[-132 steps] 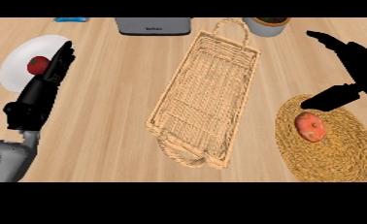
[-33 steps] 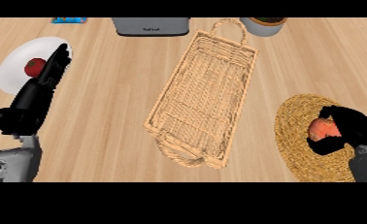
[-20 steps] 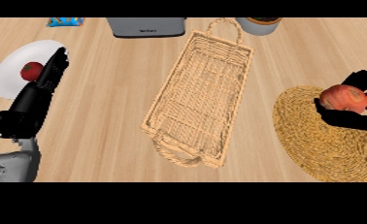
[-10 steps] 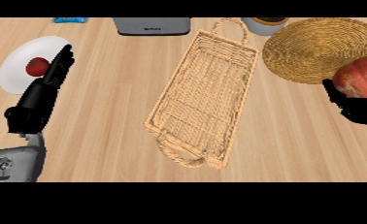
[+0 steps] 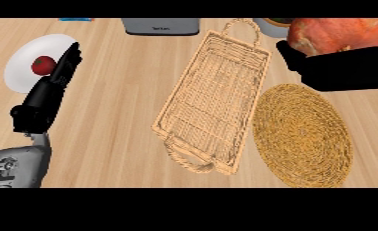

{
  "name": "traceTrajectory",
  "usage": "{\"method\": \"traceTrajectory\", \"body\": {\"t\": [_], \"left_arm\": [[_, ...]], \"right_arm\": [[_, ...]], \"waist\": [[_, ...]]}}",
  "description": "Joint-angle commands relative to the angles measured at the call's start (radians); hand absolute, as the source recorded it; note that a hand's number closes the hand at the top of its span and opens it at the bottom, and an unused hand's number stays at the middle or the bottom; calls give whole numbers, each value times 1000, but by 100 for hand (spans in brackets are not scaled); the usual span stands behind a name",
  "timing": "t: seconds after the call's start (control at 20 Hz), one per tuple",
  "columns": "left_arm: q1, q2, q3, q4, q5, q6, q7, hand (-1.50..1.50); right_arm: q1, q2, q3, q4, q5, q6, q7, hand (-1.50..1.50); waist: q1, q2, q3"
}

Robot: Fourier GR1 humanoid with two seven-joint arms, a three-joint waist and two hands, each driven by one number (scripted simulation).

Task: Pick the squash from the placemat and place it in the basket

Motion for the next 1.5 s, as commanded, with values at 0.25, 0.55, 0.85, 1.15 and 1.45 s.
{"method": "traceTrajectory", "body": {"t": [0.25,0.55,0.85,1.15,1.45], "left_arm": [[45,-21,-16,-16,-15,1,-29,0],[5,-17,-6,-10,-17,3,-4,0],[32,-8,3,-55,-2,-11,27,0],[-2,5,36,-17,6,-6,23,0],[48,-14,3,-58,-24,0,10,0]], "right_arm": [[-182,158,110,294,57,-31,91,150],[-196,207,122,371,46,8,144,150],[-190,123,209,451,110,129,164,150],[-193,63,259,462,98,256,127,150],[-209,194,197,478,22,233,192,-150]], "waist": [[6,3,1],[-9,1,2],[-8,-1,1],[-17,-2,2],[-8,-2,2]]}}
